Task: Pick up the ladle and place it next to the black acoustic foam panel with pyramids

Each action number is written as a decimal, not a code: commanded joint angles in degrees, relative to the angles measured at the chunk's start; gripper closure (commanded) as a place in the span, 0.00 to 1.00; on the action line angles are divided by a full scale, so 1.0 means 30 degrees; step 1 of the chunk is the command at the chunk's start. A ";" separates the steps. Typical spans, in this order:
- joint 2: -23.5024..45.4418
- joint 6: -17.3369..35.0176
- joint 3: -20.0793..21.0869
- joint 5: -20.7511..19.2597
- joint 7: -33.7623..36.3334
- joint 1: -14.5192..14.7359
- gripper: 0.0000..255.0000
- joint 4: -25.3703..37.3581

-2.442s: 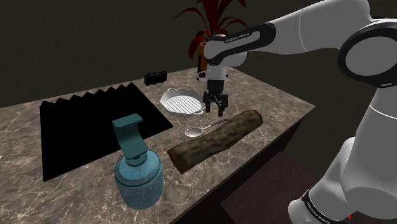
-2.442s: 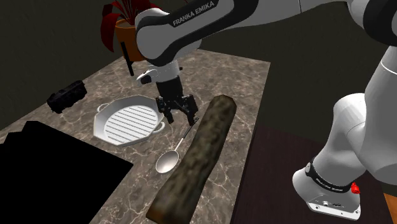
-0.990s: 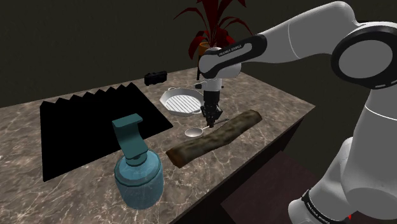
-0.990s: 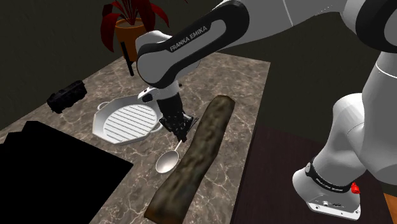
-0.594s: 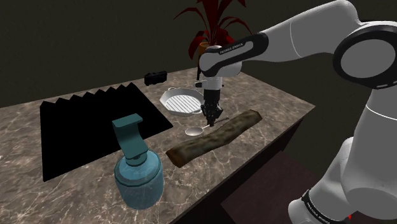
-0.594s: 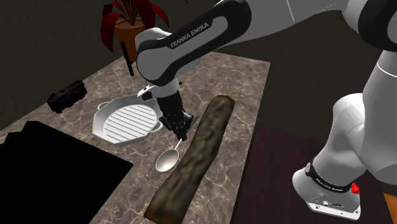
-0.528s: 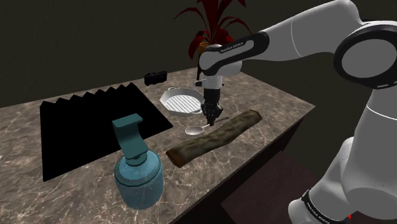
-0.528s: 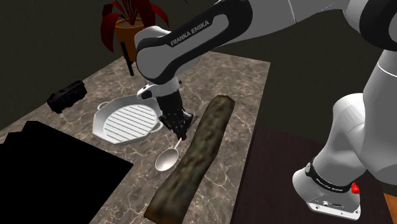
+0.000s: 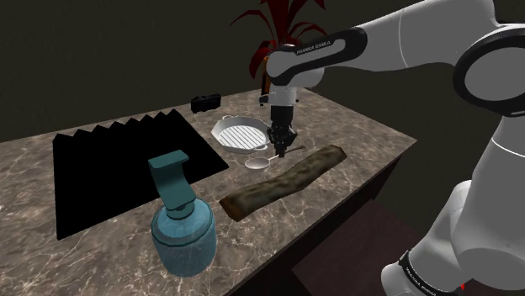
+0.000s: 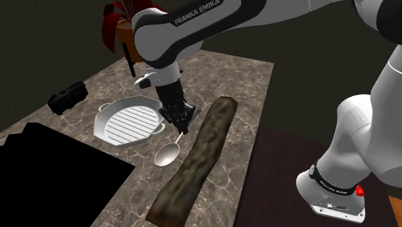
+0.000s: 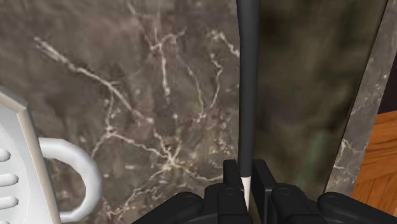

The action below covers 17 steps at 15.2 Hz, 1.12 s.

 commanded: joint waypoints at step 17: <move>-0.0647 -0.2631 0.0704 0.0267 0.2393 0.0892 1.00 0.2534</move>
